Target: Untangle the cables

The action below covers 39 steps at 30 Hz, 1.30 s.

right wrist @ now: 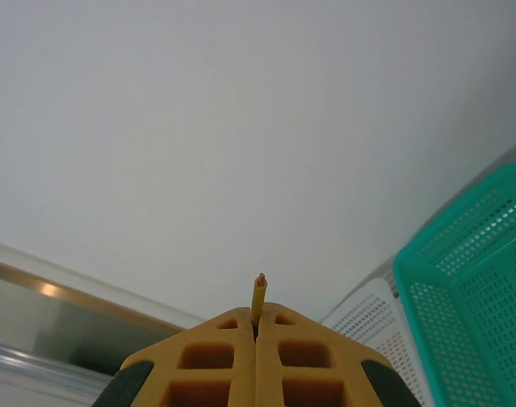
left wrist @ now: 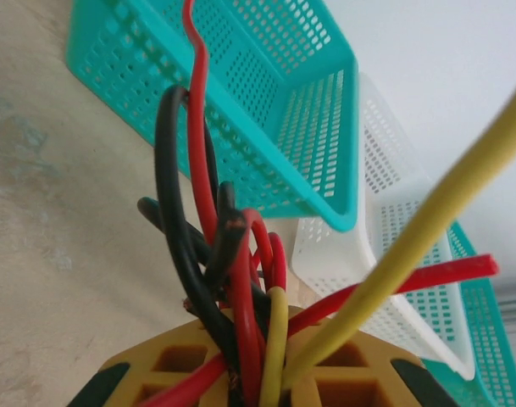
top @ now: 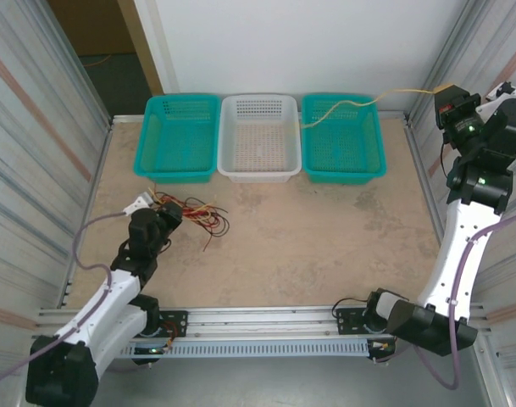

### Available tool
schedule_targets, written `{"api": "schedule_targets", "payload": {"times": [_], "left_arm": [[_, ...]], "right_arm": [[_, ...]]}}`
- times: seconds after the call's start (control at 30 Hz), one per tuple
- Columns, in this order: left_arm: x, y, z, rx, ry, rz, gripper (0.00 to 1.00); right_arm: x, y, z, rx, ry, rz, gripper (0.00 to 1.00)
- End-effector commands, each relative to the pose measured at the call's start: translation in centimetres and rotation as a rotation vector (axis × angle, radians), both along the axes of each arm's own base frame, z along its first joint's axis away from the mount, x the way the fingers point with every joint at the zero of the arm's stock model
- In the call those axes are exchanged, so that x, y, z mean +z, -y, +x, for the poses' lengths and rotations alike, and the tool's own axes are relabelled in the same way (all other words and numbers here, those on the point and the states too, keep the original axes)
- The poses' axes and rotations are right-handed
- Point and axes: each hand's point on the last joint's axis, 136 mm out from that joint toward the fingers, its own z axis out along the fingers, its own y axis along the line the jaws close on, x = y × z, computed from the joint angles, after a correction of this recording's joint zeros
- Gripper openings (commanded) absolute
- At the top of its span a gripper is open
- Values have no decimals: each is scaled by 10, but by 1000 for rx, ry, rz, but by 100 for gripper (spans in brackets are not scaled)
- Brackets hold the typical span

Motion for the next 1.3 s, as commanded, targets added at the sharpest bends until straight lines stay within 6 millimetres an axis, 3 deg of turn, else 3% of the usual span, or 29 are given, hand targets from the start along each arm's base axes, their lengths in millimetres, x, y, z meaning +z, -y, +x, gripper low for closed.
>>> {"api": "schedule_targets", "payload": {"times": [0.0, 0.23, 0.27, 0.33, 0.4, 0.43, 0.47, 0.67, 0.93, 1.1, 1.27], "left_arm": [[28, 39, 9, -129, 85, -15, 0], [19, 126, 10, -341, 21, 73, 1], [17, 132, 11, -354, 9, 86, 10], [11, 141, 14, -367, -16, 109, 39], [6, 142, 18, -358, -43, 124, 60], [5, 141, 20, -353, -55, 134, 78], [7, 142, 21, -359, -59, 144, 83], [38, 136, 24, -374, -65, 172, 86], [76, 90, 3, -334, -71, 96, 85], [79, 71, -15, -310, -59, 88, 86], [75, 62, -26, -287, -69, 67, 87]], "right_arm": [[2, 19, 13, -72, 7, -49, 0], [-18, 40, 49, -122, -55, -73, 0], [-21, 43, 53, -133, -63, -79, 0], [-28, 46, 63, -144, -74, -85, 0], [-37, 49, 73, -147, -87, -78, 0], [-41, 49, 78, -150, -89, -78, 0], [-45, 49, 82, -157, -91, -79, 0], [-54, 47, 101, -232, -68, -122, 0], [-91, 32, 145, -228, -94, -147, 0], [-113, 30, 160, -282, -92, -168, 0], [-155, 20, 164, -255, -155, -124, 0]]}}
